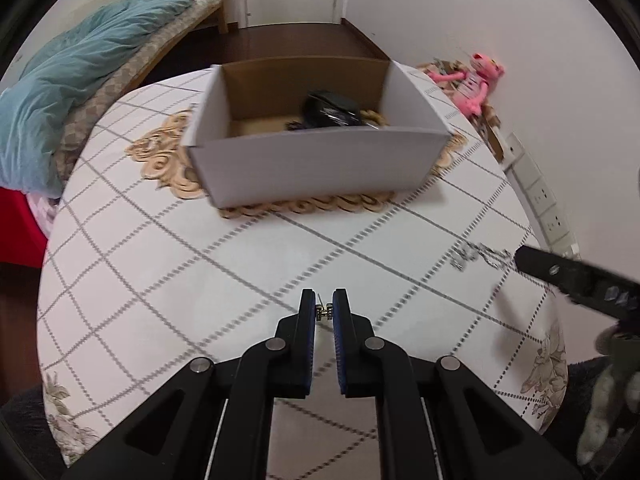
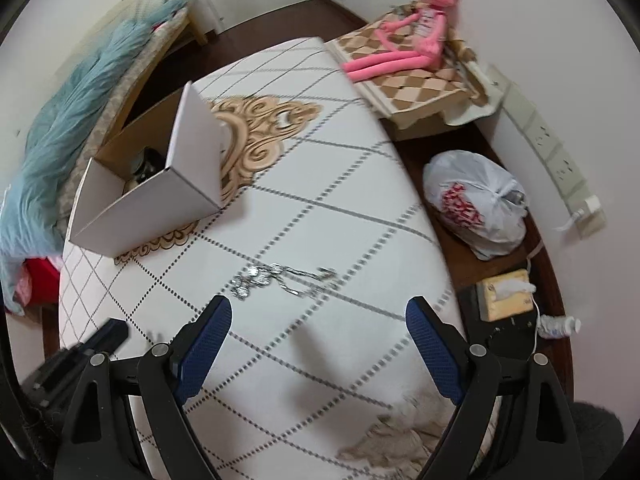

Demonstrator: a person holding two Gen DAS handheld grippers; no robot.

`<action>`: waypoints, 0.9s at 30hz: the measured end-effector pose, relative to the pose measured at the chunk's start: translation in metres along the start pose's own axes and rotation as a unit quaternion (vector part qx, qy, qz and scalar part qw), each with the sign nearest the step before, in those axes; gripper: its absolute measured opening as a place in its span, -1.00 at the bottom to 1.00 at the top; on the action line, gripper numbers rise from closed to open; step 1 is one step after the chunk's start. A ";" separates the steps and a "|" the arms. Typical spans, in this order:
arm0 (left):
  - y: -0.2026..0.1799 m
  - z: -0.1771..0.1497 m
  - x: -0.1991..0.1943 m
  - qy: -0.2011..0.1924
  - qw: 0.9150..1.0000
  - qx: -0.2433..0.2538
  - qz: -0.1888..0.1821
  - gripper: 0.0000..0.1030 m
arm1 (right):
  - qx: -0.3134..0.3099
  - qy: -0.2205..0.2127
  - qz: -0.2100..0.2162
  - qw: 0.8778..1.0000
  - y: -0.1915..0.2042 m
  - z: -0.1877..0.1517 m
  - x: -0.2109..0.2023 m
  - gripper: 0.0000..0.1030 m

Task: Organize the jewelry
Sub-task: 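Grasp the thin silver chain on the table with the right tool, then carry the thin silver chain over the box and open the right tool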

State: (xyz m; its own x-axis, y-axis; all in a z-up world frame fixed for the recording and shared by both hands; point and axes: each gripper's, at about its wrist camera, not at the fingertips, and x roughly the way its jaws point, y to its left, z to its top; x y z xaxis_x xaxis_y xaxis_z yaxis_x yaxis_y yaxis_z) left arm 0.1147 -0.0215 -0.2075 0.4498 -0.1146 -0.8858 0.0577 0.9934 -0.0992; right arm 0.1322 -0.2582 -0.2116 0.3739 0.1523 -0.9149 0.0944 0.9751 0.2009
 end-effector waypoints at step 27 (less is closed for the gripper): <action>0.041 0.050 -0.054 -0.039 0.997 -0.045 -0.042 -0.88 | -0.049 -0.072 0.109 0.990 0.058 0.035 -0.067 -0.86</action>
State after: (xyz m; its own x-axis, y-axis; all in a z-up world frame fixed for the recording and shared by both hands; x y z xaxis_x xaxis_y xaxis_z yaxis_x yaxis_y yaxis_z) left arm 0.1375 0.0248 -0.1409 0.5150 -0.1937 -0.8350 0.0200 0.9766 -0.2142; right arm 0.1448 -0.2179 -0.1265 0.5046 0.3428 -0.7924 -0.0895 0.9336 0.3469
